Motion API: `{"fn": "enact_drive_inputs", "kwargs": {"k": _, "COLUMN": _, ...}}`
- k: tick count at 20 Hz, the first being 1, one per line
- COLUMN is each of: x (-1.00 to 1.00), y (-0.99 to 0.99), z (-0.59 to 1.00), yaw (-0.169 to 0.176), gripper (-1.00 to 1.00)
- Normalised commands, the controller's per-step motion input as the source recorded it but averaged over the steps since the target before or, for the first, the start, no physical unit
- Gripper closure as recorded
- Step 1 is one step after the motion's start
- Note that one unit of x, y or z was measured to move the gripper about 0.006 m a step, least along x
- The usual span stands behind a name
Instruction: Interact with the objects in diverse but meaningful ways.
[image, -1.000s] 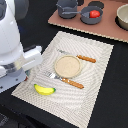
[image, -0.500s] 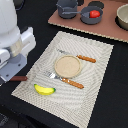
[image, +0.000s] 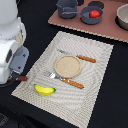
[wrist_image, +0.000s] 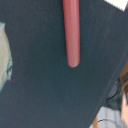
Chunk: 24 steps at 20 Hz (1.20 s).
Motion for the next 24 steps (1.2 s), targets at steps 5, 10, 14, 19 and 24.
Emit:
{"fn": "enact_drive_inputs", "kwargs": {"k": 5, "x": -0.33, "y": 0.0, "z": -0.32, "yaw": 0.098, "gripper": -1.0}}
{"fn": "enact_drive_inputs", "kwargs": {"k": 10, "x": -0.39, "y": 0.0, "z": -0.32, "yaw": 0.034, "gripper": -1.0}}
{"fn": "enact_drive_inputs", "kwargs": {"k": 14, "x": -0.49, "y": 0.0, "z": -0.25, "yaw": -0.039, "gripper": -1.0}}
{"fn": "enact_drive_inputs", "kwargs": {"k": 19, "x": -0.46, "y": -0.03, "z": -0.24, "yaw": -0.117, "gripper": -1.0}}
{"fn": "enact_drive_inputs", "kwargs": {"k": 24, "x": -0.51, "y": -0.03, "z": -0.23, "yaw": -0.132, "gripper": -1.0}}
